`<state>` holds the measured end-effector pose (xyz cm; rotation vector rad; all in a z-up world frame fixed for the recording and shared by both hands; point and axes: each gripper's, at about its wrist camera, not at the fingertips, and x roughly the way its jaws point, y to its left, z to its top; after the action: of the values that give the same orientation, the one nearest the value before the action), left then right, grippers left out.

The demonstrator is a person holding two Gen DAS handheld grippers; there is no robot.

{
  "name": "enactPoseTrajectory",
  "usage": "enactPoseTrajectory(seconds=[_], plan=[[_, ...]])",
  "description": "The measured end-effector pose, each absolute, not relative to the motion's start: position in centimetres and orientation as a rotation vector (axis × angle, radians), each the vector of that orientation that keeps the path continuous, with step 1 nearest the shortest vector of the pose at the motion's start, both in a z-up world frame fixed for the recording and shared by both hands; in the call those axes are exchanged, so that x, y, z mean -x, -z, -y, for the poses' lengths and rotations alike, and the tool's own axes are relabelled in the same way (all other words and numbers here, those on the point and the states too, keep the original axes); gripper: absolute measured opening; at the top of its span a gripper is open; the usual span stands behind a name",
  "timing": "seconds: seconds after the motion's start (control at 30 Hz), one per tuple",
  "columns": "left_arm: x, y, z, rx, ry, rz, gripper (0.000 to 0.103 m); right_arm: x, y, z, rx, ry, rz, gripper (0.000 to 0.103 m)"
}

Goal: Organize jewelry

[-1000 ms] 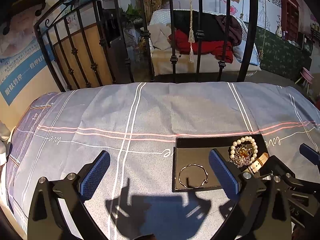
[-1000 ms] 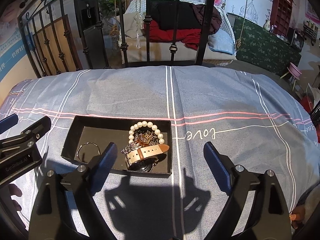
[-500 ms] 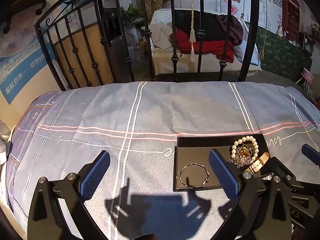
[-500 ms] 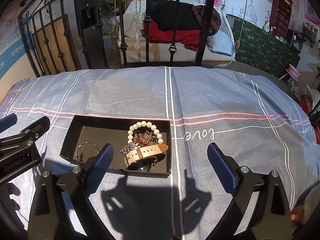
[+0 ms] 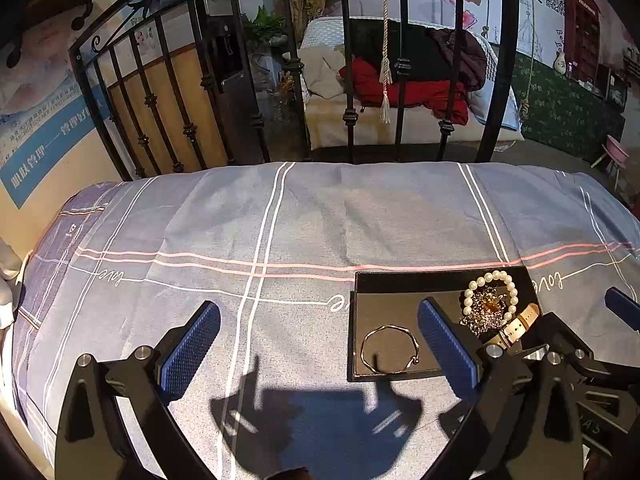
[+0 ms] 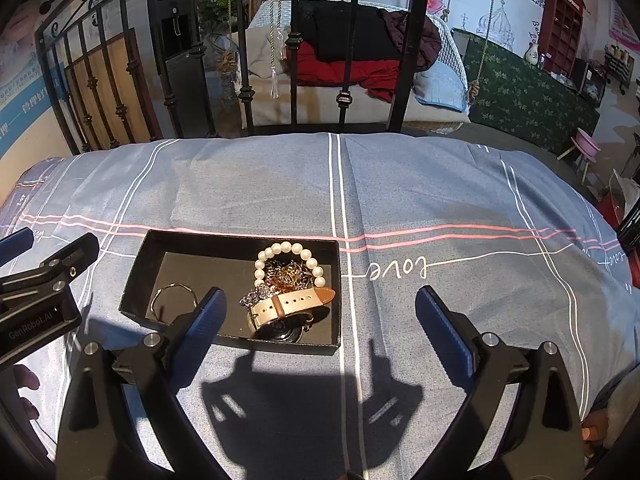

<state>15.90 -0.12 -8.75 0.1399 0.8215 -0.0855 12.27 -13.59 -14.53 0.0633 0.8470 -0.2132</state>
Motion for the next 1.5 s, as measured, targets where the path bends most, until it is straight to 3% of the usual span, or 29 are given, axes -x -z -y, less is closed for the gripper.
enactPoseTrajectory(seconds=[1.5], plan=[[-15.6, 7.9, 0.4, -0.145, 0.092, -0.786, 0.097, -12.2, 14.5, 13.8, -0.063, 0.22, -0.847, 0.094]])
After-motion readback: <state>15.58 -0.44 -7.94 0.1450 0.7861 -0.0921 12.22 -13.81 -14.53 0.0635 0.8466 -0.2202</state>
